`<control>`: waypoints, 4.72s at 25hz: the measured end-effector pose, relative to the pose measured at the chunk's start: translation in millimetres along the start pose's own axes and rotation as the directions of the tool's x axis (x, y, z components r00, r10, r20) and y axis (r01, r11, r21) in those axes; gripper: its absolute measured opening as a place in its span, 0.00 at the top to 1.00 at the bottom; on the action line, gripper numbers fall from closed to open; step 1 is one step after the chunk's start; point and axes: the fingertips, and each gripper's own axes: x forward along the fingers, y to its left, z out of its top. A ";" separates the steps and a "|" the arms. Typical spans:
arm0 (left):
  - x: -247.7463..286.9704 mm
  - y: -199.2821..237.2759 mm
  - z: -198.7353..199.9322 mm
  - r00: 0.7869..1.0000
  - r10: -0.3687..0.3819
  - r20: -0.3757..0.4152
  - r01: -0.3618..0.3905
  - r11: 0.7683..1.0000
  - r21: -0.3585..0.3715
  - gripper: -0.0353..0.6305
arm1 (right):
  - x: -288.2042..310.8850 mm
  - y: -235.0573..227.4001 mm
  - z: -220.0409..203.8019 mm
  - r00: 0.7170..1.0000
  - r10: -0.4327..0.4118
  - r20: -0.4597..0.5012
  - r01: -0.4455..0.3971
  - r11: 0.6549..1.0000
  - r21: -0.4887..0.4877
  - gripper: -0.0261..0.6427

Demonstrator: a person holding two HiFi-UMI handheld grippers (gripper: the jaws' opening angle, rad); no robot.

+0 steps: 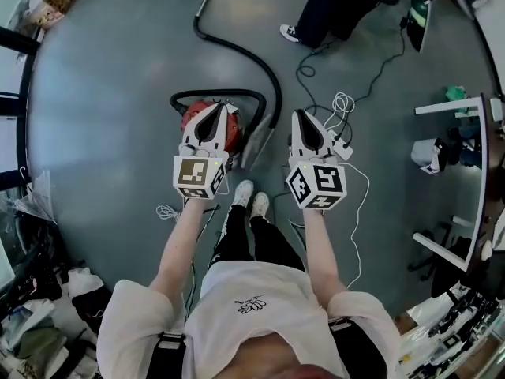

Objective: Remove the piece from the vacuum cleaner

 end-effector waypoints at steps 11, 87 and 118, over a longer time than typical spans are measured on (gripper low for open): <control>77.0 23.8 -330.6 0.806 -0.153 -0.572 0.250 0.964 0.095 0.91 | 144.5 -102.7 -296.8 0.923 -0.066 -0.380 0.211 0.911 0.355 0.65; 66.2 31.1 -454.5 0.441 -0.054 -0.896 0.330 0.938 0.106 0.93 | 177.3 -154.9 -510.3 0.506 -0.091 -0.858 0.143 0.989 -0.020 0.93; 62.6 28.3 -453.0 0.448 -0.042 -0.893 0.317 0.941 0.115 0.94 | 156.5 -153.6 -499.1 0.541 -0.080 -0.837 0.042 0.997 -0.068 0.93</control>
